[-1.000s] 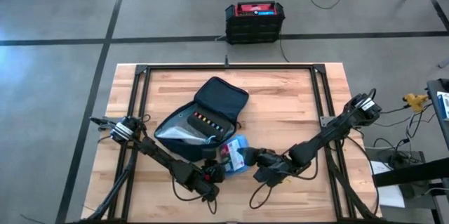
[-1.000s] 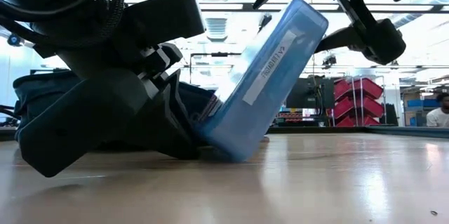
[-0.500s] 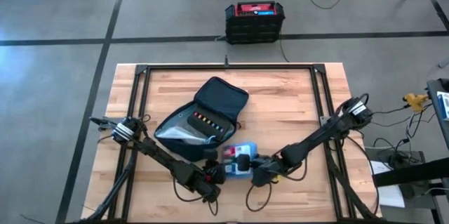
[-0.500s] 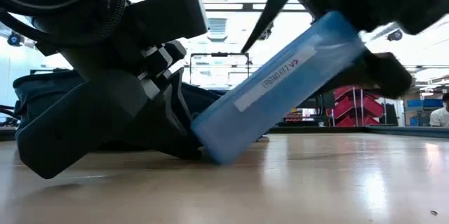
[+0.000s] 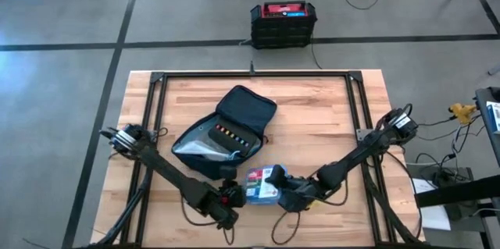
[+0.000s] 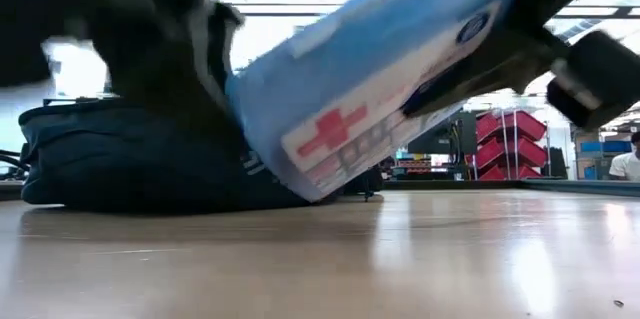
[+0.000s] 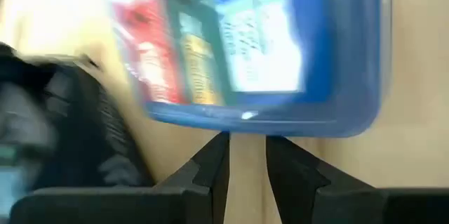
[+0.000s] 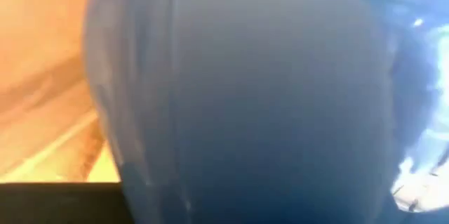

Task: Unpack backpack
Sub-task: Put the blue supply box into the dark blue backpack

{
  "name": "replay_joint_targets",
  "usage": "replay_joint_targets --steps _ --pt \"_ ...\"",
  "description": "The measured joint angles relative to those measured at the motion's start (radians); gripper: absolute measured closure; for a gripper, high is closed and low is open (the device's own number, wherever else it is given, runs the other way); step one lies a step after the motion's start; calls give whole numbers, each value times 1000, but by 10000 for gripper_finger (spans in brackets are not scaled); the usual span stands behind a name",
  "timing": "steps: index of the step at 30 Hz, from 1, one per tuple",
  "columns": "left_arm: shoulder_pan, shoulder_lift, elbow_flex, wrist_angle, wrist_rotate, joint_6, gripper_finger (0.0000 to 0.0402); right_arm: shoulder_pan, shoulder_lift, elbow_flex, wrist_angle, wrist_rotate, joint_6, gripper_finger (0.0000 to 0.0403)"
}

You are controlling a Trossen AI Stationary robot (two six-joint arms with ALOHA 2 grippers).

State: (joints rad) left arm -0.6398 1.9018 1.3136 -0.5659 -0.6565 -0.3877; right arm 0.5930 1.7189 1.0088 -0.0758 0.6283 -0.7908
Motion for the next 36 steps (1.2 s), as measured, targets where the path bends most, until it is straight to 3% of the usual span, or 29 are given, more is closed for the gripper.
replay_joint_targets --steps 5,10,13,18,23,27,32,36 --pt "-43 -121 81 -224 -70 -61 324 45 -53 -1 -1 87 45 272" --pt "-75 -248 50 -482 -320 -241 324 27 -136 0 5 178 207 272" --pt "-53 -309 -35 -576 -304 -386 324 -13 -181 0 6 189 309 272" --pt "12 -405 -214 -613 -157 -496 324 -91 -222 -1 -2 119 501 272" --pt "89 -461 -362 -550 -37 -503 324 -188 -231 -1 2 -21 667 272" --pt "117 -470 -445 -352 91 -419 324 -275 -231 1 4 -131 744 272" --pt "115 -452 -454 -28 211 -271 324 -386 -231 45 6 -359 827 272" --pt "109 -446 -404 106 266 -152 324 -467 -231 92 -3 -544 872 272"
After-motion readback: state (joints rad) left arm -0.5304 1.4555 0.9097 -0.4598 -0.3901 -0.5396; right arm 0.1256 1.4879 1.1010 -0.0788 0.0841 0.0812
